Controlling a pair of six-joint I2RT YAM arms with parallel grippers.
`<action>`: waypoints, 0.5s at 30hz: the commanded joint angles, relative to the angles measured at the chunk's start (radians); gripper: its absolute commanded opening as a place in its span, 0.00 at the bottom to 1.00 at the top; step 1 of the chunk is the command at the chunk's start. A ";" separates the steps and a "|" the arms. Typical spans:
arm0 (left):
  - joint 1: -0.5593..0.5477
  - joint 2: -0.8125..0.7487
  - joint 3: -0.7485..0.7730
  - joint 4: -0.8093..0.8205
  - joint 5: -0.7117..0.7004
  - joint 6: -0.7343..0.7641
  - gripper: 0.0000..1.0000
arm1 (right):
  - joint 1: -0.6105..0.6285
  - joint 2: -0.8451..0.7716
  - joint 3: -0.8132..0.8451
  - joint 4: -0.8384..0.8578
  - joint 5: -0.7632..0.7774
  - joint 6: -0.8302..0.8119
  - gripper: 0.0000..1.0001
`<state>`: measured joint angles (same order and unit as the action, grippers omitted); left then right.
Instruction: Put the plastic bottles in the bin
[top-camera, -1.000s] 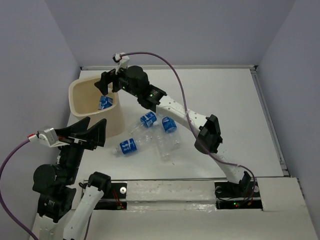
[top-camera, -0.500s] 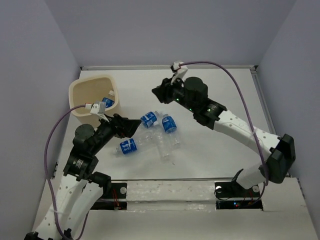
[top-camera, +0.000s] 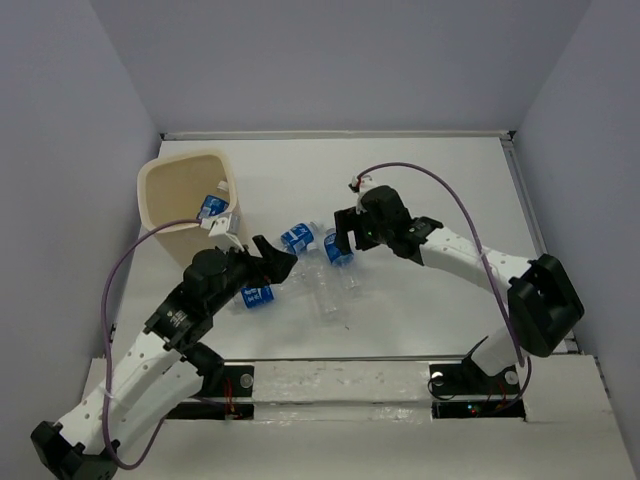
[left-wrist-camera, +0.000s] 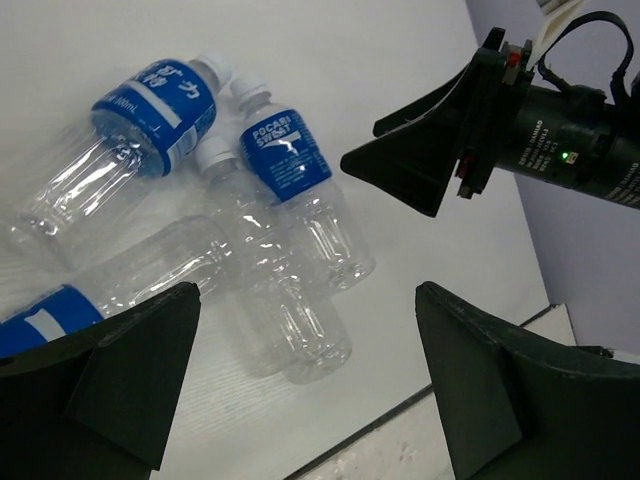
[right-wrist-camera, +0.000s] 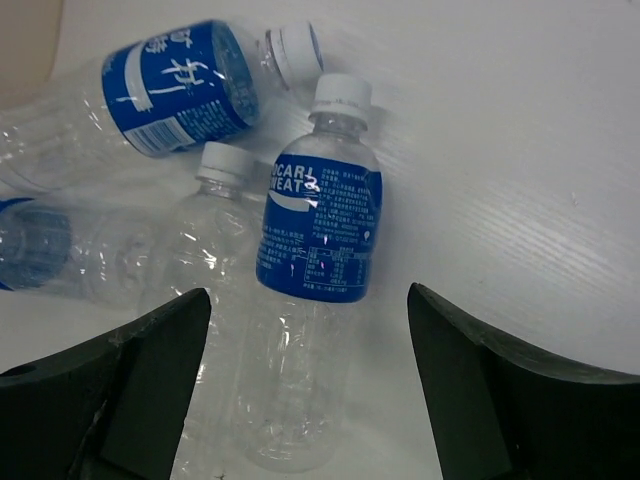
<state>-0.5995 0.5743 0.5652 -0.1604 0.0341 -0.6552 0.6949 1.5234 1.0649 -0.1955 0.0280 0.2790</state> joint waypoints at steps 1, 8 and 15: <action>-0.042 0.028 -0.018 -0.061 -0.111 -0.037 0.98 | -0.001 0.050 0.044 -0.051 -0.051 -0.046 0.83; -0.282 0.280 0.007 -0.021 -0.221 -0.090 0.99 | -0.001 0.170 0.110 -0.078 -0.059 -0.037 0.80; -0.355 0.341 0.028 0.013 -0.304 -0.107 0.99 | -0.001 0.288 0.185 -0.085 -0.050 -0.034 0.84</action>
<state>-0.9276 0.9222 0.5495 -0.2024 -0.1787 -0.7372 0.6945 1.7626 1.1801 -0.2764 -0.0162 0.2543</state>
